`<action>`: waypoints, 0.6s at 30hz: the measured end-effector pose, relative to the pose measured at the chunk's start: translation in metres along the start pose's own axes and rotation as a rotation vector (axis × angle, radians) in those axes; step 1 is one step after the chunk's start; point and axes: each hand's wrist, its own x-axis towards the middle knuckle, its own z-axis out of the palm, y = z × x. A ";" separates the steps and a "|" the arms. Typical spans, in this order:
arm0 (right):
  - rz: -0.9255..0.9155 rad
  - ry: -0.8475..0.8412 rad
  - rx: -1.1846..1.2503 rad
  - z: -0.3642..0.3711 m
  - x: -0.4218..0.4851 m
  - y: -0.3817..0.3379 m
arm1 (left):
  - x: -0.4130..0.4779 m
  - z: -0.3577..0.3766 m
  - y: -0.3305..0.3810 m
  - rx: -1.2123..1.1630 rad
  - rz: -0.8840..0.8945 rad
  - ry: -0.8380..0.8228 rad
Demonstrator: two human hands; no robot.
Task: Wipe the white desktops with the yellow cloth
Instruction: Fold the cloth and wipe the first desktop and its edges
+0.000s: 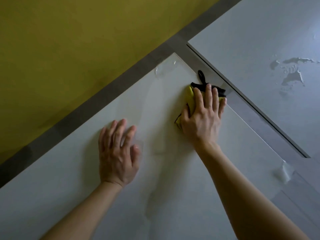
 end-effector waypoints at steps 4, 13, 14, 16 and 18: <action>-0.155 -0.036 0.027 0.017 0.024 -0.077 | -0.001 0.001 -0.002 -0.006 -0.004 0.020; -0.727 -0.069 0.112 0.028 0.070 -0.067 | -0.002 0.002 0.001 -0.034 -0.137 0.034; -0.571 -0.047 0.105 0.023 0.082 -0.057 | -0.002 0.002 0.000 -0.031 -0.149 0.037; -0.331 -0.053 0.084 0.016 0.089 -0.059 | -0.001 0.002 -0.001 -0.015 -0.182 0.034; -0.309 -0.059 0.047 0.013 0.065 -0.079 | 0.000 0.000 0.000 -0.050 -0.216 0.014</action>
